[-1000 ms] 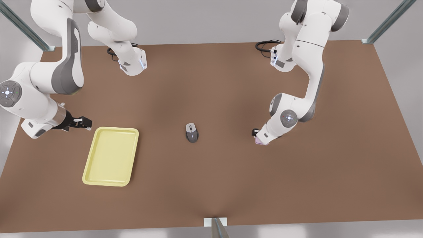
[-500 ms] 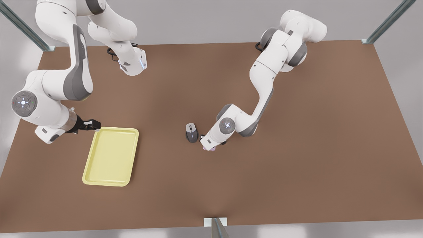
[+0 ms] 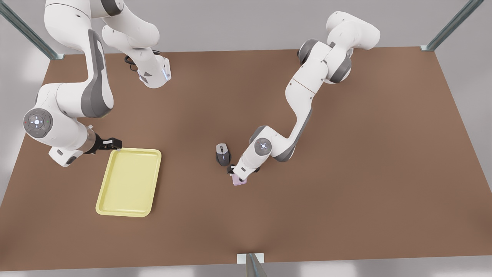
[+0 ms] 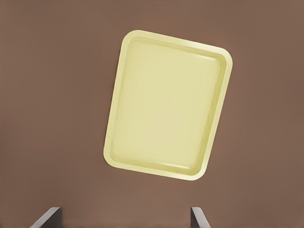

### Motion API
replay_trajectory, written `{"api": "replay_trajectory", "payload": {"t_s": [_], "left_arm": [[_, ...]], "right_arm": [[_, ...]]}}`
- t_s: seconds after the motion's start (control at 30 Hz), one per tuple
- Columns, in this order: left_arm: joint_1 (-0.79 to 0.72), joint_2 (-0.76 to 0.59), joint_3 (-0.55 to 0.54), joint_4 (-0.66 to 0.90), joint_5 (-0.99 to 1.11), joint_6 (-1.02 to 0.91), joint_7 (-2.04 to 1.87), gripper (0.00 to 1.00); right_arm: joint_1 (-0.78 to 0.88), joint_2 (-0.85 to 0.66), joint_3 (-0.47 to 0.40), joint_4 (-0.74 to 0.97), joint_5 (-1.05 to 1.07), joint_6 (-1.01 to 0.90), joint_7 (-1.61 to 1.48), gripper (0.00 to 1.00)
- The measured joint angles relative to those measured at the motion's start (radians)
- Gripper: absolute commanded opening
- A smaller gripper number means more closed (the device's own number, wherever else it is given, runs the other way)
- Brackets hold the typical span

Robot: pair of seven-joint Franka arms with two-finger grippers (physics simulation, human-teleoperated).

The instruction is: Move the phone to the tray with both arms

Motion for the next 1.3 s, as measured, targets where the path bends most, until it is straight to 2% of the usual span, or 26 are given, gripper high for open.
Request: {"api": "replay_trajectory", "payload": {"t_s": [0.1,0.23,0.33,0.4,0.53,0.57,0.6,0.67,0.73,0.9,1.0,1.3], "left_arm": [[0.0,-0.007,0.0,-0.003,0.0,0.011,-0.021,1.0],[0.016,-0.112,0.032,-0.015,0.004,-0.076,-0.038,1.0],[0.052,-0.241,0.162,-0.018,-0.001,-0.285,-0.012,1.0],[0.14,-0.317,0.215,-0.018,-0.002,-0.436,0.032,1.0],[0.196,-0.425,0.383,-0.016,0.0,-0.672,0.135,1.0],[0.251,-0.474,0.36,-0.024,0.008,-0.716,0.158,1.0],[0.329,-0.545,0.277,-0.063,0.047,-0.751,0.181,1.0],[0.427,-0.669,0.149,-0.163,0.111,-0.794,0.226,1.0],[0.492,-0.734,0.075,-0.21,0.148,-0.82,0.268,1.0],[0.518,-0.737,0.052,-0.218,0.188,-0.867,0.361,1.0],[0.517,-0.726,0.053,-0.217,0.196,-0.881,0.406,1.0],[0.508,-0.718,0.053,-0.217,0.206,-0.899,0.498,1.0]], "right_arm": [[-0.011,-0.003,0.038,0.005,0.003,0.001,0.007,1.0],[0.149,0.051,0.1,0.024,0.007,0.043,0.047,1.0],[0.303,0.156,0.125,0.098,0.006,0.085,0.093,1.0],[0.402,0.256,0.167,0.181,-0.001,0.122,0.125,1.0],[0.562,0.467,0.175,0.32,-0.037,0.24,0.192,1.0],[0.573,0.536,0.168,0.386,-0.046,0.27,0.211,1.0],[0.577,0.591,0.156,0.427,-0.053,0.297,0.229,1.0],[0.579,0.663,0.145,0.467,-0.06,0.35,0.261,1.0],[0.579,0.721,0.139,0.492,-0.063,0.394,0.289,1.0],[0.537,0.827,0.151,0.543,-0.07,0.471,0.335,1.0],[0.503,0.846,0.178,0.532,-0.072,0.495,0.35,1.0],[0.507,0.893,0.185,0.539,-0.091,0.548,0.378,1.0]]}}
